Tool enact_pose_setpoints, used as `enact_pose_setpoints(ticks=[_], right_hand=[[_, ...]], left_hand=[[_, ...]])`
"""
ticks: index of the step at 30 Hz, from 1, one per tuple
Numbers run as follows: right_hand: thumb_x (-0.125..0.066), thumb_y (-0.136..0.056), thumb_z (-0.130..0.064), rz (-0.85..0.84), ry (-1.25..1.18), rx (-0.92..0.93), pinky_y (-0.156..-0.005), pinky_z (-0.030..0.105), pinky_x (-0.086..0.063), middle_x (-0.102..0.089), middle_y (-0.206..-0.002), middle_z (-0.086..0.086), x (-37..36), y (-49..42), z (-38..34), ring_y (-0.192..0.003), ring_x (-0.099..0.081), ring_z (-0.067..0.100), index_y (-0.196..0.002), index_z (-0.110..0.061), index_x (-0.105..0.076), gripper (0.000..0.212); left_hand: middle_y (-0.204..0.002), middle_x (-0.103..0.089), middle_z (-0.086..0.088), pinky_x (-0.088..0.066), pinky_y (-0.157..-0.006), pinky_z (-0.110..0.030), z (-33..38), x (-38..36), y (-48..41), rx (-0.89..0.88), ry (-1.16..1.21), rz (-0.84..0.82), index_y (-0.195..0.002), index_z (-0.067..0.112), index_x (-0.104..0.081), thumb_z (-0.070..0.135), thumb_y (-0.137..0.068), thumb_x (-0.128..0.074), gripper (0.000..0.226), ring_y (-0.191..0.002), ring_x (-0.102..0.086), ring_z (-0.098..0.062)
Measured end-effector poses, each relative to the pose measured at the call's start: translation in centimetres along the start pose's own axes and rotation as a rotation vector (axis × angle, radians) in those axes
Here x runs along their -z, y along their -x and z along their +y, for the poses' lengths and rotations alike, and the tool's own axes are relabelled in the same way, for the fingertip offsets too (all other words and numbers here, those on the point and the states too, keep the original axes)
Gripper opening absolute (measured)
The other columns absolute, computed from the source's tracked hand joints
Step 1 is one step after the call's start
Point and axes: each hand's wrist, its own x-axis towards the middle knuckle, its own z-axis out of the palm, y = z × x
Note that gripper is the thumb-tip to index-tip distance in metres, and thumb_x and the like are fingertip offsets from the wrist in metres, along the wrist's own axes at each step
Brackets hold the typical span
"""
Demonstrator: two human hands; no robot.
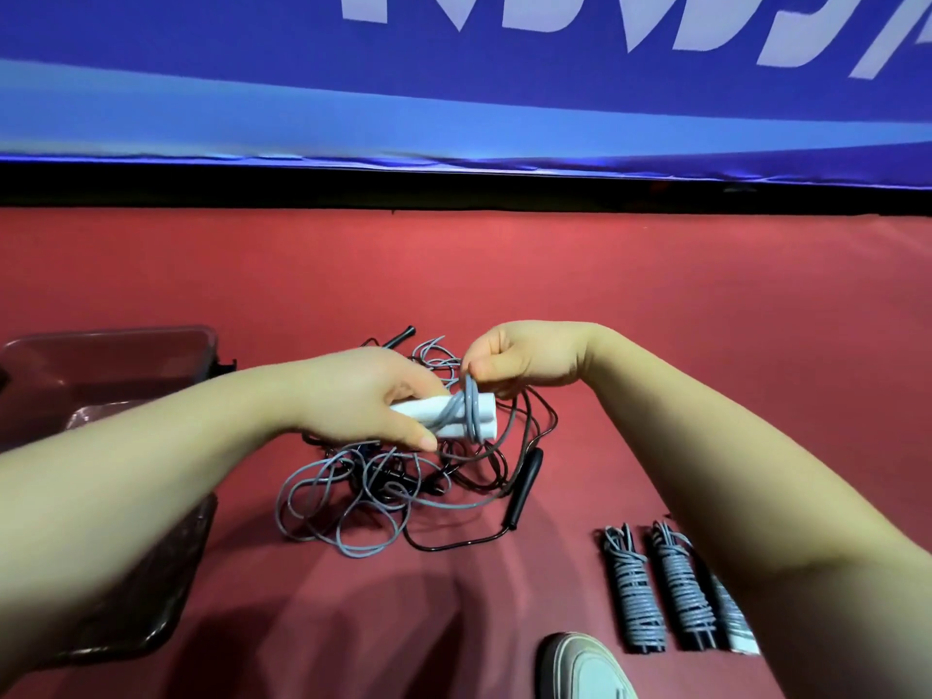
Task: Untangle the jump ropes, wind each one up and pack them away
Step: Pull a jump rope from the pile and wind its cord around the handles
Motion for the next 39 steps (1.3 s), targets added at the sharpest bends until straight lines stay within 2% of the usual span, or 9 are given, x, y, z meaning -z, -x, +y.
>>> enact_pose_setpoints(ticks=[2,5,7,12,15,18,23,33,39], right_hand=[[-0.073,-0.071,-0.049,0.036,-0.218,0.054,-0.043,0.016,-0.022,-0.035,-0.051,-0.005,-0.3,-0.2,1.0,-0.044,-0.025,0.004,-0.065,-0.023,-0.058,0.030],[-0.054,-0.087,-0.021,0.162,-0.390,0.101,-0.043,0.017,-0.015,-0.032,-0.048,-0.006,-0.6,-1.0,1.6,-0.041,-0.021,0.002,-0.078,-0.026,-0.066,0.015],[-0.040,-0.095,-0.013,0.193,-0.438,0.138,-0.045,0.016,-0.020,-0.034,-0.046,-0.009,-0.9,-1.7,1.1,-0.042,-0.025,0.001,-0.088,-0.018,-0.060,0.021],[-0.038,-0.099,-0.016,0.376,-0.447,0.125,-0.074,0.025,-0.043,-0.047,-0.059,-0.010,-1.6,-3.5,-0.4,-0.062,-0.044,0.007,-0.067,-0.020,-0.047,0.033],[-0.033,-0.102,-0.025,0.444,-0.593,0.063,-0.044,0.016,-0.026,-0.033,-0.046,-0.012,-2.6,-4.5,-1.4,-0.041,-0.026,0.004,-0.071,-0.018,-0.045,0.033],[-0.030,-0.102,-0.036,0.483,-0.712,0.067,-0.035,0.012,-0.018,-0.029,-0.043,-0.012,-3.4,-5.5,-1.5,-0.037,-0.020,0.002,-0.081,-0.021,-0.048,0.032],[-0.029,-0.103,-0.030,0.448,-0.838,0.187,-0.037,0.011,-0.018,-0.034,-0.051,-0.011,-4.1,-5.9,0.2,-0.039,-0.021,0.000,-0.091,-0.018,-0.050,0.027],[-0.030,-0.103,-0.023,0.389,-0.347,0.053,-0.047,0.015,-0.028,-0.032,-0.062,-0.006,-5.2,-5.4,3.8,-0.048,-0.033,0.003,-0.084,-0.018,-0.047,0.026],[-0.037,-0.099,-0.012,0.162,-0.563,-0.069,-0.064,0.020,-0.039,-0.040,-0.057,-0.005,-3.8,-4.3,5.8,-0.057,-0.044,0.010,-0.077,-0.015,-0.053,0.027]], left_hand=[[-0.069,-0.060,0.019,-0.038,-0.061,-0.013,-0.1,0.8,0.1,-0.076,0.138,0.031,-0.084,0.033,-0.067,0.027,-0.078,-0.076,0.013,-0.064,-0.051,0.002],[-0.069,-0.060,0.018,-0.039,-0.063,-0.021,0.5,1.9,0.7,-0.097,0.170,0.155,-0.081,0.038,-0.066,0.049,-0.067,-0.071,0.019,-0.064,-0.051,-0.002],[-0.065,-0.060,0.015,-0.039,-0.060,-0.023,0.5,2.4,0.8,-0.073,0.198,0.248,-0.076,0.030,-0.065,0.039,-0.075,-0.074,0.013,-0.060,-0.050,-0.003],[-0.060,-0.062,0.005,-0.041,-0.055,-0.021,-0.4,3.0,0.7,0.045,0.298,0.460,-0.074,0.020,-0.065,0.014,-0.084,-0.068,0.012,-0.053,-0.053,-0.009],[-0.068,-0.063,-0.006,-0.045,-0.055,-0.023,-1.2,3.0,0.3,0.089,0.456,0.483,-0.083,0.015,-0.065,0.004,-0.088,-0.062,0.013,-0.056,-0.054,-0.014],[-0.073,-0.063,-0.009,-0.047,-0.051,-0.021,-1.3,3.4,0.2,0.110,0.719,0.548,-0.085,0.011,-0.060,-0.002,-0.089,-0.056,0.014,-0.057,-0.055,-0.015],[-0.074,-0.063,-0.009,-0.049,-0.045,-0.017,-2.3,4.9,0.6,0.154,0.994,0.657,-0.086,0.009,-0.057,-0.001,-0.090,-0.053,0.011,-0.046,-0.057,-0.008],[-0.080,-0.061,-0.006,-0.051,-0.045,-0.018,-4.7,5.6,0.6,0.257,0.972,0.763,-0.091,0.015,-0.061,0.001,-0.089,-0.057,0.014,-0.049,-0.062,-0.006],[-0.073,-0.056,-0.009,-0.052,-0.046,-0.019,-5.0,6.2,1.4,0.255,1.024,0.830,-0.087,0.014,-0.059,0.002,-0.090,-0.057,0.012,-0.051,-0.065,-0.008]])
